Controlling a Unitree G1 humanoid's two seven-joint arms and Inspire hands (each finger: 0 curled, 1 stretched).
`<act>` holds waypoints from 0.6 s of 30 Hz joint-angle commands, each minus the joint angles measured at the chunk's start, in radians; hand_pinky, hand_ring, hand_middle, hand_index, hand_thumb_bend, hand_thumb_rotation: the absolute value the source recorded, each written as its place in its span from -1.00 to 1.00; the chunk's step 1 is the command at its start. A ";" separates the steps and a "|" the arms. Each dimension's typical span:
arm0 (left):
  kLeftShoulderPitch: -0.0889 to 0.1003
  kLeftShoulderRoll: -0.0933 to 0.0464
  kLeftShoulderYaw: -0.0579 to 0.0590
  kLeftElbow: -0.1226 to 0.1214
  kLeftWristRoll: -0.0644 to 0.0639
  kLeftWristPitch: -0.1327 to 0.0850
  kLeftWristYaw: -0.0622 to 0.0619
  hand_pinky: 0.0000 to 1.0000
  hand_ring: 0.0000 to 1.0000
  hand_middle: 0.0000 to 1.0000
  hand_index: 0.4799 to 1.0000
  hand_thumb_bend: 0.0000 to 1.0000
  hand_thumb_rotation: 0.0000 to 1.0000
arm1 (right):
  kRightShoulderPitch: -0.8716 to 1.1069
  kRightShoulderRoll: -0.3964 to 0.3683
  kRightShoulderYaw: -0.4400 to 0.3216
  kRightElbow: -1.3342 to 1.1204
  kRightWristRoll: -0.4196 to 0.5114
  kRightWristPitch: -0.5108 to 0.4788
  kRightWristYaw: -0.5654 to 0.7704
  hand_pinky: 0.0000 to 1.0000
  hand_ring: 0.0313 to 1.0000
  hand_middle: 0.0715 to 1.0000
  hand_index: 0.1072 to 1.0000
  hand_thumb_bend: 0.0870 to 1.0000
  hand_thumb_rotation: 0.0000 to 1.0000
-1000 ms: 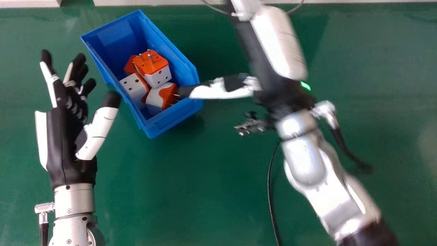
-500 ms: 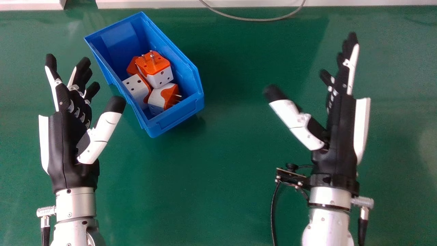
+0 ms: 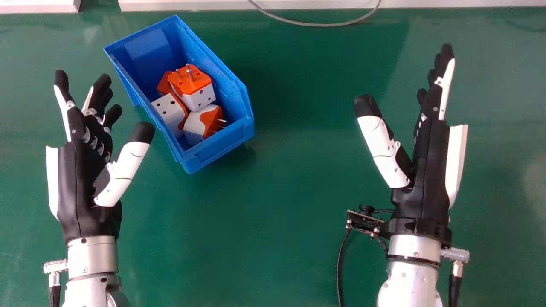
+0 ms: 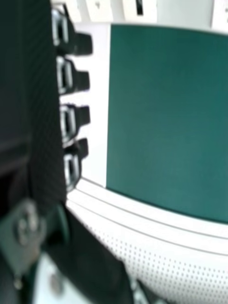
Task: Pick all objects and put in blue box
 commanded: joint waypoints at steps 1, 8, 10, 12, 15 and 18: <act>0.006 0.012 0.005 -0.016 -0.002 -0.012 -0.009 0.82 0.88 0.85 0.68 0.75 0.05 | 0.005 0.078 0.020 -0.036 -0.024 0.005 -0.020 0.91 1.00 1.00 1.00 0.11 0.54; 0.004 0.013 0.009 -0.017 -0.009 -0.012 -0.021 0.82 0.89 0.86 0.70 0.72 0.05 | 0.002 0.077 0.018 -0.034 -0.021 0.007 -0.026 0.92 1.00 1.00 1.00 0.10 0.54; 0.002 0.014 0.010 -0.013 -0.004 -0.019 -0.020 0.82 0.89 0.86 0.71 0.70 0.05 | 0.002 0.075 0.017 -0.034 -0.020 0.007 -0.026 0.92 1.00 1.00 1.00 0.09 0.53; 0.002 0.014 0.012 -0.013 -0.002 -0.021 -0.019 0.81 0.88 0.86 0.70 0.70 0.07 | 0.002 0.075 0.016 -0.034 -0.017 0.006 -0.026 0.92 1.00 1.00 1.00 0.10 0.53; 0.005 0.013 0.012 -0.018 -0.008 -0.016 -0.025 0.81 0.88 0.86 0.70 0.70 0.07 | 0.003 0.076 0.016 -0.036 -0.020 0.010 -0.027 0.92 1.00 1.00 1.00 0.09 0.52; 0.005 0.012 0.013 -0.020 -0.020 -0.009 -0.033 0.82 0.89 0.87 0.71 0.70 0.05 | 0.004 0.076 0.017 -0.037 -0.022 0.011 -0.028 0.92 1.00 1.00 1.00 0.09 0.52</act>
